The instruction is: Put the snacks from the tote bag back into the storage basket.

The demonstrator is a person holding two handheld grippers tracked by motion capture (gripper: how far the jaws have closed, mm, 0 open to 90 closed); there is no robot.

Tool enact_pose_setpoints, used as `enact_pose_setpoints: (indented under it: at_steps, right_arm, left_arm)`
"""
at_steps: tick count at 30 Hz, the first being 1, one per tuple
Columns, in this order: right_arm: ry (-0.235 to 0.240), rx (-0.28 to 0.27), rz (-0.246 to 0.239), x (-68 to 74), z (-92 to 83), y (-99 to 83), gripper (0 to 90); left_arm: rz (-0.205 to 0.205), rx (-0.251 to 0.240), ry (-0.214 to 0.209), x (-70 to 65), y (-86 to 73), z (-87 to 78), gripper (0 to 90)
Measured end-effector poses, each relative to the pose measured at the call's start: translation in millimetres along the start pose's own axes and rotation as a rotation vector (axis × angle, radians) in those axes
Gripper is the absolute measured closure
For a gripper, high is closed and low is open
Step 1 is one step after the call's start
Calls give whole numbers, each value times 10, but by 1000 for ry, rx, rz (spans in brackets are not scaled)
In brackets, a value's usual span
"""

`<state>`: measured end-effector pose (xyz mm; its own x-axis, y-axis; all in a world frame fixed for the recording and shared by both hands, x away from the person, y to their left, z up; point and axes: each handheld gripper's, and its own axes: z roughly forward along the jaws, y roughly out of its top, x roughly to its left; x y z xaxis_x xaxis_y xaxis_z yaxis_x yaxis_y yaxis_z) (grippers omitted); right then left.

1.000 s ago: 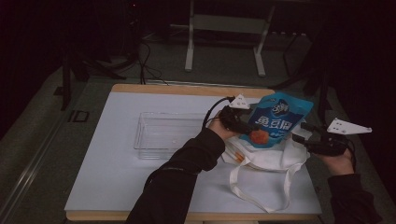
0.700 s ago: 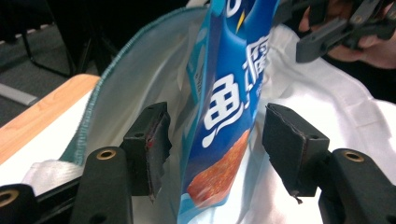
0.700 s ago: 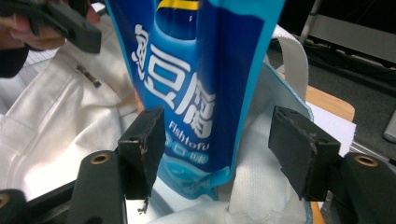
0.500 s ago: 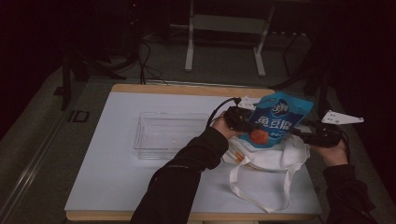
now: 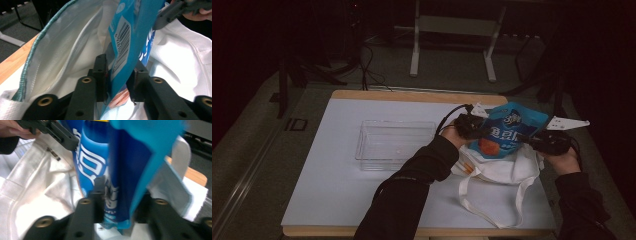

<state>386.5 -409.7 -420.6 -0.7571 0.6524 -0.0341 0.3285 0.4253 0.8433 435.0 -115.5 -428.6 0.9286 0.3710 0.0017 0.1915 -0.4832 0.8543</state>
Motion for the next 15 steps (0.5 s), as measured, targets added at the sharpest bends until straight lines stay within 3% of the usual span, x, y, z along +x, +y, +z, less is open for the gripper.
enact_pose_setpoints:
  at_steps: [3,7,15]
  right_arm:
    - [5,15,6,2,7,21,789]
    - [-19,35,-1,19,22,67,840]
    - [-30,23,4,17,-89,141,870]
  left_arm:
    - [-12,10,1,1,16,2,772]
    - [19,31,30,-44,58,5,812]
    - [36,-13,25,-126,144,-63,877]
